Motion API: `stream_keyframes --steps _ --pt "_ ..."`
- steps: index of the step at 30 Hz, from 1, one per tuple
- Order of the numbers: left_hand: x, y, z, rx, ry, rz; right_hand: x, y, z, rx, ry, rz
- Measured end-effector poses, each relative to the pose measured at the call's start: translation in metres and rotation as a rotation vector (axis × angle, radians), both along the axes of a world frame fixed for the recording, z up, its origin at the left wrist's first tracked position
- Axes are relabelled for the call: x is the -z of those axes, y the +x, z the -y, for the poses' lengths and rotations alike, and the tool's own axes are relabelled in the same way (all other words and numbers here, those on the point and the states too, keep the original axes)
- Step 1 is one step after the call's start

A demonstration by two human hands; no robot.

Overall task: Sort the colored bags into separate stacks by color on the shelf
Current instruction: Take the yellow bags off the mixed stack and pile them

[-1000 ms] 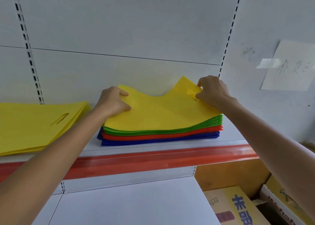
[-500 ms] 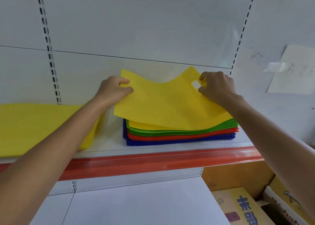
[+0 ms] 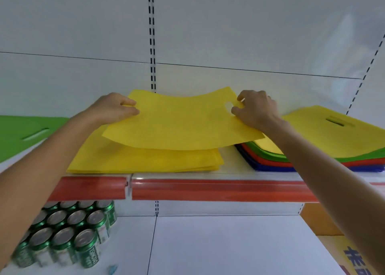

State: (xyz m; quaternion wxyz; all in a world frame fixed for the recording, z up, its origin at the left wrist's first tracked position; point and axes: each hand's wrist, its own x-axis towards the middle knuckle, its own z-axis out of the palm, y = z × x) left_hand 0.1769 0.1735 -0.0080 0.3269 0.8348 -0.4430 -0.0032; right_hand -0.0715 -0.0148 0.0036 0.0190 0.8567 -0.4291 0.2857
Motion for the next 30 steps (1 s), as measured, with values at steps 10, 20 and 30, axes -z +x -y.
stream_keyframes --steps 10,20,30 --pt "0.028 0.061 -0.06 -0.067 0.148 0.054 0.036 0.068 -0.06 -0.051 0.071 -0.086" --pt "0.04 0.077 -0.072 -0.018 0.269 0.034 0.051 0.08 -0.074 -0.009 0.073 -0.178" --pt "0.041 0.071 -0.071 -0.003 0.266 0.04 0.05 0.077 -0.067 -0.052 0.135 -0.131"
